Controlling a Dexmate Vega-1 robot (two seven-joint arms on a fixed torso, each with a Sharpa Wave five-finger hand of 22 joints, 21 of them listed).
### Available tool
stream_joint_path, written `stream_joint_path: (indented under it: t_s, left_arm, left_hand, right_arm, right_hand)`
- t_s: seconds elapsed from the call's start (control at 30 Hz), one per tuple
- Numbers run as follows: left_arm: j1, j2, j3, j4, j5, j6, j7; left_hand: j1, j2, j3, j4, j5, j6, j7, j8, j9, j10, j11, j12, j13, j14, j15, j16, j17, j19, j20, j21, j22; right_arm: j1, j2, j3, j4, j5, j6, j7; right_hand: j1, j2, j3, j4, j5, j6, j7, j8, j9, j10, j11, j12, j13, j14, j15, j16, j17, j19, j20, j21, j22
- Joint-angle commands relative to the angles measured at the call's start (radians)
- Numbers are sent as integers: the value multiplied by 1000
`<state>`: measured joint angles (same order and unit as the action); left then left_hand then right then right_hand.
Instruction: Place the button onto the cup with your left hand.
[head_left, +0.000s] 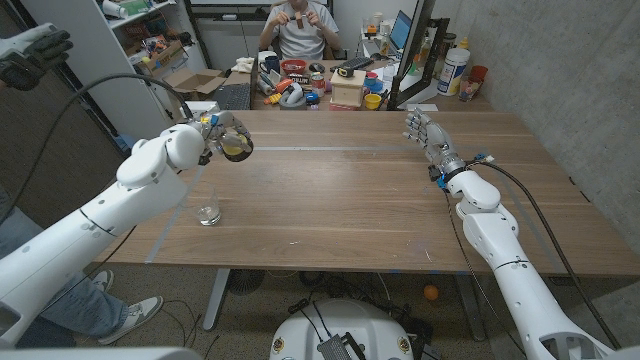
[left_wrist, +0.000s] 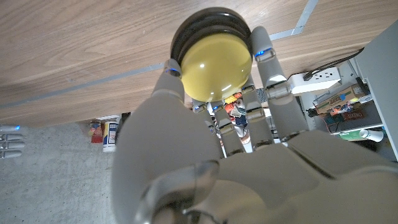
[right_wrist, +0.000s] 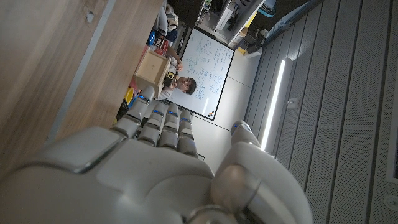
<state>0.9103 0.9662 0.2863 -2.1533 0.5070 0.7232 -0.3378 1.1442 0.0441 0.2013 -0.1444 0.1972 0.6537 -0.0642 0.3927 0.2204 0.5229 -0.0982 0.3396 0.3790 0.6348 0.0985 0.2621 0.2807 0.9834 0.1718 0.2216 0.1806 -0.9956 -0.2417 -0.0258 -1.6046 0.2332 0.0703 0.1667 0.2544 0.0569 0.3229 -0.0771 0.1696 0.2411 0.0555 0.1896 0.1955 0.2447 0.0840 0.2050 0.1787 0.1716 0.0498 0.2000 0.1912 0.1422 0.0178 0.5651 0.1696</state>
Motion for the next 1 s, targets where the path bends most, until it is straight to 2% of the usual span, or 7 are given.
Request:
stream_joint_path:
  t_s: [0.03, 0.5, 0.73, 1.0]
  left_arm:
    - [72, 56, -90, -56, -88, -44, 8]
    - [175, 116, -216, -99, -181, -85, 18]
    - [270, 152, -320, -116, -225, -115, 16]
    - [388, 157, -451, -133, -250, -154, 6]
  left_hand:
    - [64, 72, 22, 23, 5, 4, 5, 2, 4, 9, 3, -6, 3, 101, -89, -3, 22, -3, -3, -3, 1]
    - [61, 71, 25, 25, 5, 9, 7, 3, 3, 14, 4, -8, 6, 113, -89, -3, 23, -6, -2, -4, 2]
    - [58, 71, 26, 26, 5, 7, 10, 2, 3, 13, 8, -10, 8, 112, -87, -6, 24, -10, -2, -6, 2]
    - [55, 71, 27, 28, 6, 9, 10, 2, 3, 17, 6, -11, 9, 114, -87, -8, 25, -15, -1, -7, 2]
  right_arm:
    - [-14, 6, -15, -38, -10, -23, -31]
    - [-30, 12, -25, -61, -24, -20, -60]
    - [-43, 22, -36, -76, -32, -21, -81]
    - [-54, 28, -51, -96, -46, -21, -105]
  right_hand:
    - [4, -6, -1, -4, 6, -1, -6, 8, -1, 2, 0, 3, 5, 11, 2, -1, -1, 12, 2, -3, 6]
    - [3, -5, -1, -4, 6, -1, -6, 8, -1, 0, -1, 3, 5, 12, 1, -1, 0, 15, 2, -6, 6]
    - [2, -4, -1, -4, 6, -1, -6, 8, -1, 0, 0, 3, 5, 12, 2, -1, 0, 16, 3, -9, 6]
    - [2, -4, -1, -5, 6, 0, -6, 8, -1, 2, -1, 4, 5, 14, 1, 0, -1, 21, 2, -9, 7]
